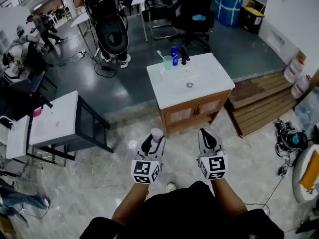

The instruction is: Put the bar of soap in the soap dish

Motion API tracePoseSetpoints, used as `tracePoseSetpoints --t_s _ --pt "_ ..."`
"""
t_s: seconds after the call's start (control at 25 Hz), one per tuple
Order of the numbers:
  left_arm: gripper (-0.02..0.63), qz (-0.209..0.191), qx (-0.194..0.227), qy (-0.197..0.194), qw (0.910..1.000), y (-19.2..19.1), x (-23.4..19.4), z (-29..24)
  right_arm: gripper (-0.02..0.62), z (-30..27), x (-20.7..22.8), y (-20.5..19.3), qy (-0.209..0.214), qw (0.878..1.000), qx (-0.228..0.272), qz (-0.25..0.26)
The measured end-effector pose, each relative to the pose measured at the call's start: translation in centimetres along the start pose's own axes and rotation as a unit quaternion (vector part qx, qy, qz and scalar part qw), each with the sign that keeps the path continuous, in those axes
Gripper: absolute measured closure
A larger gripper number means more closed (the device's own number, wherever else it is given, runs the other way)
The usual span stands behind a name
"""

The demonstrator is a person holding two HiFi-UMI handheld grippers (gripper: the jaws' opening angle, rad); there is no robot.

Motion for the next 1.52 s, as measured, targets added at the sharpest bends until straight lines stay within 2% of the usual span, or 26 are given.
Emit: tracePoseSetpoints --t_s 0.32,0.68,1.24,1.52 --pt "0.407 0.003 0.005 -0.005 1.0000 0.3 -1.5 -3.3 0.580 -2.9 1.6 -0.6 -0.009 1.000 -0.003 -0.007" --pt "0.407 -0.002 0.002 0.006 1.0000 0.4 -2.2 -9.6 0.580 -8.4 5.8 -1.4 0.016 1.000 0.000 -0.015" --pt "0.407 -0.008 -0.009 0.070 0.9975 1.3 -1.4 -21.3 0.580 -17.1 15.7 -2.7 0.086 0.996 -0.013 -0.017" --pt "0.407 -0.013 -0.013 0.095 0.9953 1.6 -1.4 -24.5 0.580 -20.0 18.4 -3.4 0.113 0.993 -0.014 -0.022"
Point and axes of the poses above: the fingertips, and each gripper's own axes: z backward along the fingers, x to its right, y out of its top, the point moved 2 cm from there along z, backward along the fingers, and after that the axes turned 6 degrees about x, right-handed, at the moved point
